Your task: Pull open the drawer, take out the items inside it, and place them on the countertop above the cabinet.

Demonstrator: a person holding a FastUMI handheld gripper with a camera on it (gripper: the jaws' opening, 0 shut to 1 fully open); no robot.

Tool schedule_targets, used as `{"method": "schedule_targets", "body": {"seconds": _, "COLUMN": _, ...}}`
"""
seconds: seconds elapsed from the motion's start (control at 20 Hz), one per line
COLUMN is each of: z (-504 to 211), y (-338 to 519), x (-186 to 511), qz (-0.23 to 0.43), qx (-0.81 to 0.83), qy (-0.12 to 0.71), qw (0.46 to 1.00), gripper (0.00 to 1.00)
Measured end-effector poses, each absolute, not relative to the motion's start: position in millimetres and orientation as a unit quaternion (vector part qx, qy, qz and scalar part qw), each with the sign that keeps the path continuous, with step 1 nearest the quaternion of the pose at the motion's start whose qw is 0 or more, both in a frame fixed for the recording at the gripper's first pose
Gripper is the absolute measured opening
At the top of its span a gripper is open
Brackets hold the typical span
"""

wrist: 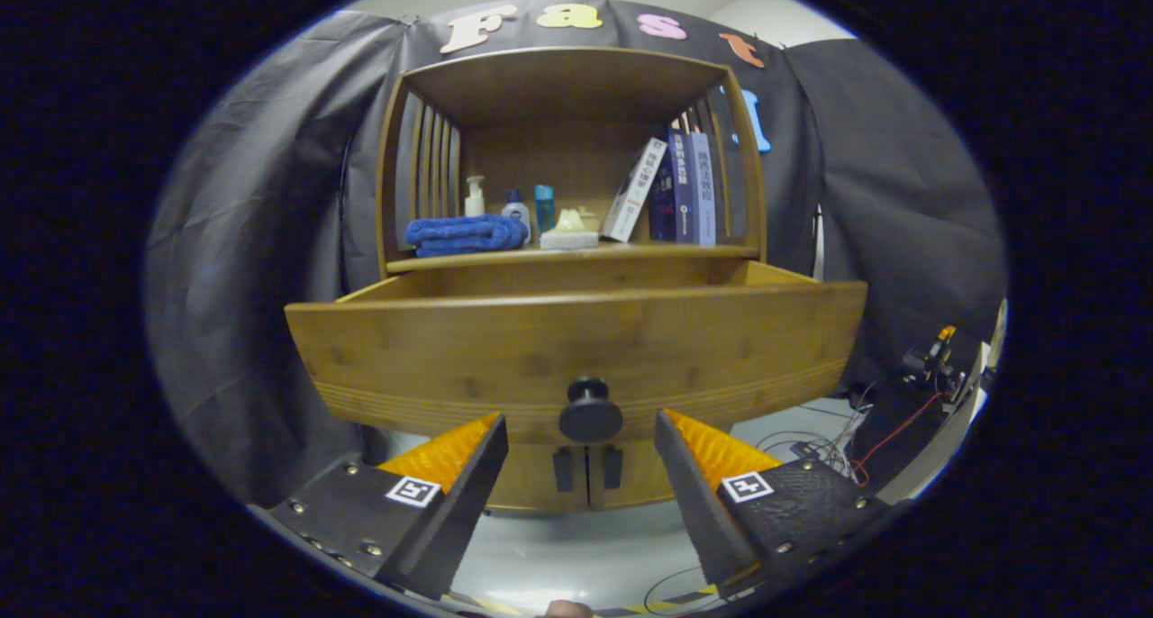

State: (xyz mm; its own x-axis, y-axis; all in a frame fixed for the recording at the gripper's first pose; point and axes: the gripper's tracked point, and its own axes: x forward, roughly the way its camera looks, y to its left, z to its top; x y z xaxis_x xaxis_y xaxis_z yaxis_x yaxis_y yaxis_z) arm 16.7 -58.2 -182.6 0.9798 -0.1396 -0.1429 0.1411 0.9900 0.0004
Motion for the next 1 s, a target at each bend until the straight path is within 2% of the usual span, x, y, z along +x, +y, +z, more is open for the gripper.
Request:
{"method": "schedule_targets", "body": {"seconds": 0.25, "z": -201.9, "y": -60.1, "x": 27.1, "qz": -0.065, "qx": 0.013, "qy": 0.075, "qw": 0.995, "gripper": 0.98}}
{"method": "schedule_targets", "body": {"seconds": 0.5, "z": -185.3, "y": -59.8, "x": 48.5, "qz": -0.067, "qx": 0.010, "qy": 0.033, "qw": 0.997, "gripper": 0.98}}
{"method": "schedule_targets", "body": {"seconds": 0.7, "z": -203.1, "y": -56.1, "x": 66.1, "qz": -0.062, "qx": -0.016, "qy": 0.069, "qw": 0.996, "gripper": 0.98}}
{"method": "schedule_targets", "body": {"seconds": 0.75, "z": -189.4, "y": -58.7, "x": 69.9, "qz": -0.062, "qx": -0.015, "qy": 0.043, "qw": 0.997, "gripper": 0.98}}
{"method": "schedule_targets", "body": {"seconds": 1.0, "z": -193.8, "y": -62.4, "x": 75.8, "qz": -0.049, "qx": -0.010, "qy": 0.063, "qw": 0.997, "gripper": 0.99}}
